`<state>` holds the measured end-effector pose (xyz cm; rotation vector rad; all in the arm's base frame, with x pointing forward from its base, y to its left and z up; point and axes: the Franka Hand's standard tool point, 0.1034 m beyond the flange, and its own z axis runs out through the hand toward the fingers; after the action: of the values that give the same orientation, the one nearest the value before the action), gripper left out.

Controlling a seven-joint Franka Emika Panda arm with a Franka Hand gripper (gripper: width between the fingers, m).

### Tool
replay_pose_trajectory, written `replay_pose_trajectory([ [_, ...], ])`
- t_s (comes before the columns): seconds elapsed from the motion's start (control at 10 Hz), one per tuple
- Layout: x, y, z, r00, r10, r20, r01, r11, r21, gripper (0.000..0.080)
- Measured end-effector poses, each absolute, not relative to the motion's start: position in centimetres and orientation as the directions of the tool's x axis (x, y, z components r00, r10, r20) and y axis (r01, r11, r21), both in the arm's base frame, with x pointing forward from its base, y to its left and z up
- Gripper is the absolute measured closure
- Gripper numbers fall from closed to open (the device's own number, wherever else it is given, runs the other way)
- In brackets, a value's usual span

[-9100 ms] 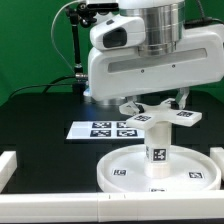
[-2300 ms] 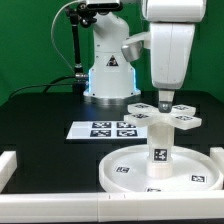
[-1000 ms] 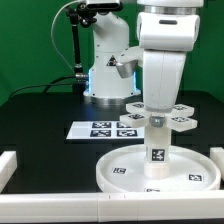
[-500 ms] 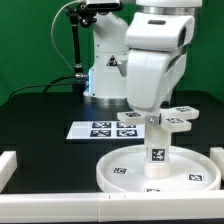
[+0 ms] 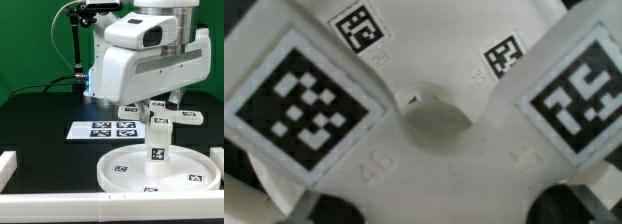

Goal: Assemble round table

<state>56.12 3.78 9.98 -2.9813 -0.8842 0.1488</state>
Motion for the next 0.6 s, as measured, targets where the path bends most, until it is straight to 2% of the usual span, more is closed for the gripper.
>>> replay_pose_trajectory([
  [0.4,56.2,3.89,10.03,0.938,0.334,-0.09,0.332,-0.943,-0.033,0.0353],
  [0.6,56.23,4.22,9.9,0.998,0.033,-0.058,0.031,-0.999,-0.03,0.0353],
])
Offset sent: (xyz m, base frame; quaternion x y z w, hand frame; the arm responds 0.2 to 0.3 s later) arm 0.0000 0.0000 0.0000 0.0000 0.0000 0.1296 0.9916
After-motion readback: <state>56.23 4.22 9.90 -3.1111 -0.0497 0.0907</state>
